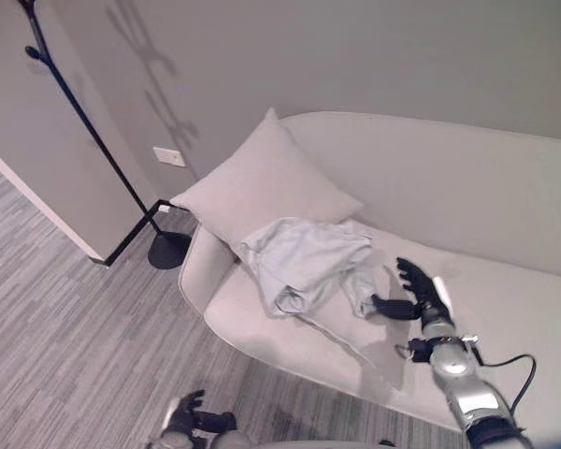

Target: Hang the clothes on the sofa on the clothes rack.

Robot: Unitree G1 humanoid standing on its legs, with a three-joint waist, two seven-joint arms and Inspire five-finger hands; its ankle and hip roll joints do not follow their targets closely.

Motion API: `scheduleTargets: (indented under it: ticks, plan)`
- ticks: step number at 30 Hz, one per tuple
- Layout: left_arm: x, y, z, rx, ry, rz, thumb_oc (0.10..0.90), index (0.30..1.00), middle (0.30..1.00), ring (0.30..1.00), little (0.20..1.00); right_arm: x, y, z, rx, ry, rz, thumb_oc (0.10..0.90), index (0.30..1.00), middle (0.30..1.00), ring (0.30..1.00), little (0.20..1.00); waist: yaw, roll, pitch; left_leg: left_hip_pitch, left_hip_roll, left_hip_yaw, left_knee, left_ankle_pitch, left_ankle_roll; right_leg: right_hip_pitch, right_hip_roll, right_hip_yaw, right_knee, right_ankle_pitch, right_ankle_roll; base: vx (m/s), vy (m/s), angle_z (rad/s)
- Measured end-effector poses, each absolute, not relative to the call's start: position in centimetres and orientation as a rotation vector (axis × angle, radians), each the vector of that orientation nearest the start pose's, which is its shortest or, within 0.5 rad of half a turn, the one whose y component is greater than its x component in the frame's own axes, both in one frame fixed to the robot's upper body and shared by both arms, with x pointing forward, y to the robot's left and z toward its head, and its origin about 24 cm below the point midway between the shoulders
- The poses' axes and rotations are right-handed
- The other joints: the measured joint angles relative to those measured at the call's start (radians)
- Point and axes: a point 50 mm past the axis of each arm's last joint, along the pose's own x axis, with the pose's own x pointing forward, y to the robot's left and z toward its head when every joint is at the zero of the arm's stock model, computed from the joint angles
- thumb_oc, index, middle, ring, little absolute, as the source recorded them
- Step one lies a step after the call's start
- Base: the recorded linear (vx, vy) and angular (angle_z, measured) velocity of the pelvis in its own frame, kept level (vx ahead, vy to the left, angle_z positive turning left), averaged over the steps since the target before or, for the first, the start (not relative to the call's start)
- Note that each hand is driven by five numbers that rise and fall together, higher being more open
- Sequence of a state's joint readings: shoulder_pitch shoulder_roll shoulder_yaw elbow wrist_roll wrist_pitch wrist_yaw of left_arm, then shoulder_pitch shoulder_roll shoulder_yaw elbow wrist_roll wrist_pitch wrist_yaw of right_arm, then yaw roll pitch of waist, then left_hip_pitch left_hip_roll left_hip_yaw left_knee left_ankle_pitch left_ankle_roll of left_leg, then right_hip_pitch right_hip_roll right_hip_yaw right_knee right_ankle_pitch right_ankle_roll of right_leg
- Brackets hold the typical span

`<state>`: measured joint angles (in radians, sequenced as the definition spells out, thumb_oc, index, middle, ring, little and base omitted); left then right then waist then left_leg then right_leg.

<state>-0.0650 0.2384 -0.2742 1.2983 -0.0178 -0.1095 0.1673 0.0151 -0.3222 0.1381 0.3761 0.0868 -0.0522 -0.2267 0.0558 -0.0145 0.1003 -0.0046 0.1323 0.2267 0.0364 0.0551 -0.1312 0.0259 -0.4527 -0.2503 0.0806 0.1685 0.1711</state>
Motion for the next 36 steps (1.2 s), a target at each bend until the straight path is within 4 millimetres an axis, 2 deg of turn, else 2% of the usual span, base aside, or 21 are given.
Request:
scheduleTargets:
  ticks: [1, 2, 3, 4, 5, 6, 7, 8, 10, 11, 12, 13, 15, 17, 19, 21, 22, 24, 28, 34, 36]
  plan:
    - [10.9, 22.8, -15.7, 0.532, 1.109, -0.013, 0.800, 0.900, 0.900, 0.900, 0.900, 22.8, -20.9, -3.8, -0.259, 0.348, -0.178, 0.800, 0.900, 0.900, 0.900, 0.900, -0.002, 0.007, 0.007, -0.003, -0.018, 0.036, 0.046, -0.030, 0.058, -0.028, -0.029, 0.000, 0.081, 0.076, -0.055, 0.11, 0.621, 0.02]
    - [10.8, 21.9, -15.9, 0.556, 1.099, -0.083, 0.800, 0.900, 0.900, 0.900, 0.900, 22.8, -21.2, -4.0, -0.271, 0.370, -0.214, 0.800, 0.900, 0.900, 0.900, 0.900, -0.019, 0.012, -0.007, 0.063, -0.064, 0.076, -0.038, -0.047, 0.121, -0.063, -0.073, -0.001, 0.139, 0.182, -0.073, 0.16, 0.815, -0.06]
    - [11.5, 21.5, -15.7, 0.554, 1.070, -0.095, 0.800, 0.900, 0.900, 0.900, 0.900, 24.5, -21.0, -2.9, -0.279, 0.326, -0.232, 0.800, 0.900, 0.900, 0.900, 0.900, -0.017, 0.011, -0.006, 0.096, -0.122, 0.104, -0.079, -0.046, 0.125, -0.107, -0.117, 0.026, 0.155, 0.297, -0.104, 0.17, 0.712, -0.25]
    - [11.3, 21.6, -15.8, 0.554, 1.075, -0.093, 0.800, 0.900, 0.900, 0.900, 0.900, 25.9, -20.5, -1.8, -0.283, 0.282, -0.229, 0.800, 0.900, 0.900, 0.900, 0.900, -0.013, -0.007, 0.011, 0.111, -0.158, 0.130, -0.088, -0.051, 0.149, -0.152, -0.156, 0.010, 0.200, 0.358, -0.174, 0.15, 0.499, -0.55]
    - [11.2, 21.7, -15.8, 0.550, 1.086, -0.081, 0.800, 0.900, 0.900, 0.900, 0.900, 26.7, -20.1, -1.1, -0.274, 0.248, -0.227, 0.800, 0.900, 0.900, 0.900, 0.900, -0.017, 0.000, 0.029, 0.160, -0.166, 0.136, -0.117, -0.044, 0.161, -0.191, -0.170, -0.029, 0.338, 0.266, -0.150, 0.11, 0.230, -0.22]
    - [10.9, 21.7, -15.9, 0.543, 1.101, -0.076, 0.800, 0.900, 0.900, 0.900, 0.900, 26.6, -20.1, -1.4, -0.266, 0.263, -0.247, 0.800, 0.900, 0.900, 0.900, 0.900, -0.022, 0.024, 0.031, 0.184, -0.140, 0.130, -0.126, -0.046, 0.171, -0.195, -0.101, -0.075, 0.458, 0.042, -0.120, 0.11, 0.205, -0.03]
    - [10.3, 21.8, -16.0, 0.547, 1.107, -0.081, 0.800, 0.900, 0.900, 0.900, 0.900, 26.7, -20.0, -1.2, -0.284, 0.253, -0.228, 0.800, 0.900, 0.900, 0.900, 0.900, -0.020, 0.037, 0.026, 0.184, -0.112, 0.132, -0.127, -0.061, 0.176, -0.223, 0.081, -0.051, 0.490, -0.107, -0.069, 0.12, 0.135, 0.18]
    - [10.0, 22.5, -16.0, 0.568, 1.121, -0.074, 0.800, 0.900, 0.900, 0.900, 0.900, 27.4, -20.0, -0.5, -0.285, 0.226, -0.233, 0.800, 0.900, 0.900, 0.900, 0.900, -0.035, 0.016, 0.035, 0.178, -0.127, 0.126, -0.126, -0.068, 0.178, -0.254, 0.190, -0.046, 0.475, -0.170, -0.068, 0.16, 0.046, 0.11]
    - [9.3, 21.9, -16.3, 0.533, 1.154, -0.076, 0.800, 0.900, 0.900, 0.900, 0.900, 27.4, -21.0, 0.1, -0.326, 0.201, -0.263, 0.800, 0.900, 0.900, 0.900, 0.900, -0.058, 0.020, 0.033, 0.177, -0.136, 0.113, -0.126, -0.082, 0.159, -0.270, 0.393, -0.002, 0.344, -0.229, -0.100, 0.15, -0.023, 0.30]
    - [8.9, 22.1, -16.3, 0.532, 1.164, -0.064, 0.800, 0.900, 0.900, 0.900, 0.900, 26.7, -21.9, -0.1, -0.363, 0.204, -0.306, 0.800, 0.900, 0.900, 0.900, 0.900, -0.064, 0.015, 0.030, 0.180, -0.148, 0.091, -0.122, -0.085, 0.156, -0.236, 0.448, 0.006, 0.229, -0.240, -0.134, 0.12, -0.022, 0.69]
    - [9.0, 22.1, -16.3, 0.533, 1.156, -0.069, 0.800, 0.900, 0.900, 0.900, 0.900, 25.8, -22.9, -0.3, -0.375, 0.216, -0.353, 0.800, 0.900, 0.900, 0.900, 0.900, -0.065, 0.001, 0.021, 0.183, -0.172, 0.070, -0.121, -0.085, 0.155, -0.200, 0.461, 0.005, 0.138, -0.243, -0.142, 0.15, -0.047, 0.70]
    - [8.5, 21.5, -16.5, 0.501, 1.158, -0.058, 0.800, 0.900, 0.900, 0.900, 0.900, 25.5, -24.0, -0.3, -0.415, 0.229, -0.376, 0.800, 0.900, 0.900, 0.900, 0.900, -0.056, 0.005, 0.009, 0.196, -0.192, 0.069, -0.123, -0.102, 0.154, -0.188, 0.456, 0.007, 0.101, -0.195, -0.186, 0.15, -0.065, 0.34]
    - [7.7, 20.6, -16.7, 0.463, 1.170, -0.041, 0.800, 0.900, 0.900, 0.900, 0.900, 25.5, -24.4, -0.2, -0.432, 0.229, -0.389, 0.800, 0.900, 0.900, 0.900, 0.900, -0.029, 0.024, -0.006, 0.184, -0.187, 0.065, -0.101, -0.105, 0.152, -0.164, 0.454, -0.020, 0.043, -0.180, -0.203, 0.10, -0.063, -0.09]
    - [7.6, 20.8, -16.8, 0.469, 1.179, -0.037, 0.800, 0.900, 0.900, 0.900, 0.900, 25.2, -25.2, -1.0, -0.450, 0.272, -0.412, 0.800, 0.900, 0.900, 0.900, 0.900, -0.003, 0.020, -0.005, 0.164, -0.190, 0.029, -0.027, -0.115, 0.144, -0.080, 0.457, -0.013, -0.083, -0.109, -0.236, 0.08, -0.042, 0.07]
    - [7.3, 21.1, -16.8, 0.486, 1.190, -0.046, 0.800, 0.900, 0.900, 0.900, 0.900, 25.0, -25.3, -1.4, -0.457, 0.298, -0.415, 0.800, 0.900, 0.900, 0.900, 0.900, 0.013, 0.012, -0.010, 0.148, -0.186, 0.008, -0.011, -0.144, 0.140, -0.029, 0.458, -0.002, -0.165, -0.066, -0.263, 0.07, -0.036, -0.05]
    - [7.0, 21.2, -16.8, 0.481, 1.202, -0.042, 0.800, 0.900, 0.900, 0.900, 0.900, 25.3, -25.5, -1.6, -0.462, 0.314, -0.418, 0.800, 0.900, 0.900, 0.900, 0.900, 0.019, 0.018, -0.013, 0.130, -0.142, -0.008, -0.050, -0.137, 0.130, -0.021, 0.463, 0.007, -0.174, -0.067, -0.253, 0.05, -0.026, -0.20]
    - [6.9, 21.4, -16.8, 0.482, 1.206, -0.031, 0.800, 0.900, 0.900, 0.900, 0.900, 25.5, -25.6, -1.7, -0.465, 0.323, -0.421, 0.800, 0.900, 0.900, 0.900, 0.900, 0.021, 0.022, -0.013, 0.111, -0.101, -0.023, -0.071, -0.126, 0.118, -0.022, 0.473, 0.013, -0.178, -0.068, -0.252, 0.04, -0.020, -0.20]
    - [6.4, 21.7, -16.9, 0.483, 1.222, -0.019, 0.800, 0.900, 0.900, 0.900, 0.900, 25.4, -26.0, -2.0, -0.427, 0.344, -0.440, 0.800, 0.900, 0.900, 0.900, 0.900, 0.017, 0.023, -0.015, 0.102, -0.078, -0.030, -0.087, -0.096, 0.095, -0.017, 0.478, 0.014, -0.178, -0.077, -0.251, 0.06, -0.017, -0.13]
    - [6.1, 21.7, -16.9, 0.478, 1.237, -0.015, 0.800, 0.900, 0.900, 0.900, 0.900, 25.3, -26.7, -2.0, -0.281, 0.367, -0.495, 0.800, 0.900, 0.900, 0.900, 0.900, 0.009, 0.035, -0.024, 0.102, -0.074, -0.037, -0.102, -0.053, 0.101, -0.020, 0.477, 0.015, -0.178, -0.072, -0.231, 0.04, -0.008, -0.04]
    - [4.7, 21.5, -17.2, 0.477, 1.272, -0.035, 0.800, 0.900, 0.900, 0.900, 0.900, 25.7, -26.1, -2.2, -0.043, 0.371, -0.503, 0.800, 0.900, 0.900, 0.900, 0.900, -0.004, 0.038, -0.027, 0.115, -0.086, -0.024, -0.122, -0.036, 0.110, -0.021, 0.464, 0.018, -0.178, -0.068, -0.214, 0.00, -0.003, -0.01]
    - [4.4, 21.4, -17.2, 0.491, 1.278, -0.059, 0.800, 0.900, 0.900, 0.900, 0.900, 26.6, -26.4, -2.6, 0.021, 0.403, -0.507, 0.800, 0.900, 0.900, 0.900, 0.900, -0.006, 0.040, -0.028, 0.118, -0.087, -0.019, -0.122, -0.035, 0.110, -0.020, 0.464, 0.020, -0.178, -0.069, -0.213, 0.01, -0.002, -0.03]
